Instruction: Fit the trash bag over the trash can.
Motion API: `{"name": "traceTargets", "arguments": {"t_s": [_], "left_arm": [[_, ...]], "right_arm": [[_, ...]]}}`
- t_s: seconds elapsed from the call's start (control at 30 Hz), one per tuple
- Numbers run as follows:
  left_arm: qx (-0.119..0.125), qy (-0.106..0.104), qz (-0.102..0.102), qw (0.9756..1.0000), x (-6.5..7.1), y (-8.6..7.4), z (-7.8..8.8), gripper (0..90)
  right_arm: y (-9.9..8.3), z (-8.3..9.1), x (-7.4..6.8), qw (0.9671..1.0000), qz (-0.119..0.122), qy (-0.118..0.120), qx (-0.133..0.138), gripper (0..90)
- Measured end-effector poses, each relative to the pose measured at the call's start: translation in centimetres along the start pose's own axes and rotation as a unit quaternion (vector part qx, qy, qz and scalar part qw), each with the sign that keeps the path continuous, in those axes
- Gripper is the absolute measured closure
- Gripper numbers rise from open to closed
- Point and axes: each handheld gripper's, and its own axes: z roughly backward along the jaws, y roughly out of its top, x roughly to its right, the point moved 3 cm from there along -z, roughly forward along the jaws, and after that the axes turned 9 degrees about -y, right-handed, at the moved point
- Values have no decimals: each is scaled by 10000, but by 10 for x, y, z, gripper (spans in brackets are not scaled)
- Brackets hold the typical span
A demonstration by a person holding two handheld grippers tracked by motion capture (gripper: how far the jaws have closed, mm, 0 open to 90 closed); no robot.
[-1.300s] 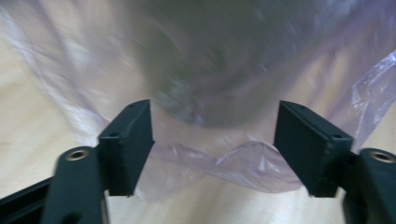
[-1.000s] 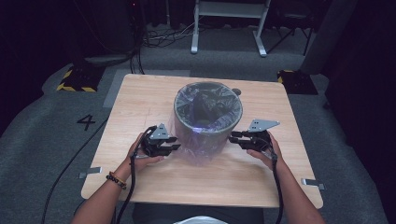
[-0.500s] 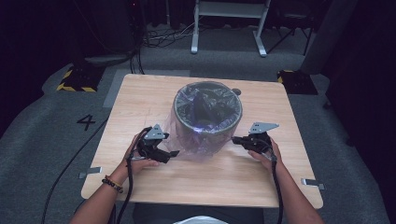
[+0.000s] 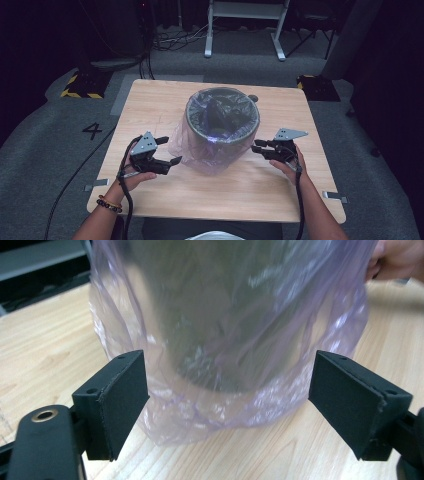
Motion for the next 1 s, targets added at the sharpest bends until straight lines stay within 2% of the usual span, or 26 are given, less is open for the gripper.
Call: {"name": "traceTargets", "arguments": {"t_s": [0.03,0.07,0.13,0.3,0.37,0.4,0.43,0.47,0.5,0.6,0.7,0.73,0.83,1.0], "left_arm": [[-2,28,4,10000,0,0,1,157],[-2,28,4,10000,0,0,1,157],[-155,197,43,9997,-6,-2,1,158],[-264,197,78,9994,-11,-5,5,158],[-531,288,44,9982,-13,-10,3,158],[-531,288,44,9982,-13,-10,3,158],[-821,215,108,9963,-15,-17,-1,160],[-821,215,108,9963,-15,-17,-1,161],[-953,178,141,9952,-15,-24,-4,160],[-1081,98,216,9939,-15,-34,-10,161],[-1171,150,225,9927,-15,-41,-15,166],[-1281,100,252,9914,-14,-47,-19,165],[-1446,67,271,9891,-14,-54,-24,169],[-1536,41,295,9877,-11,-61,-27,170]], "right_arm": [[1,2,0,10000,6,5,18,587],[1,2,0,10000,6,5,18,587],[6,8,1,10000,25,-76,22,464],[13,18,2,9997,30,-164,161,319],[18,23,2,9995,32,-199,263,287],[18,23,2,9995,32,-199,263,287],[23,29,2,9990,32,-234,373,250],[23,29,2,9990,32,-234,373,250],[27,35,2,9983,5,-229,528,240],[33,43,4,9972,-60,-233,706,239],[39,46,4,9962,16,-522,702,232],[41,47,4,9959,37,-526,737,231],[46,51,3,9954,54,-494,823,225],[54,56,1,9940,121,-555,932,217]]}}
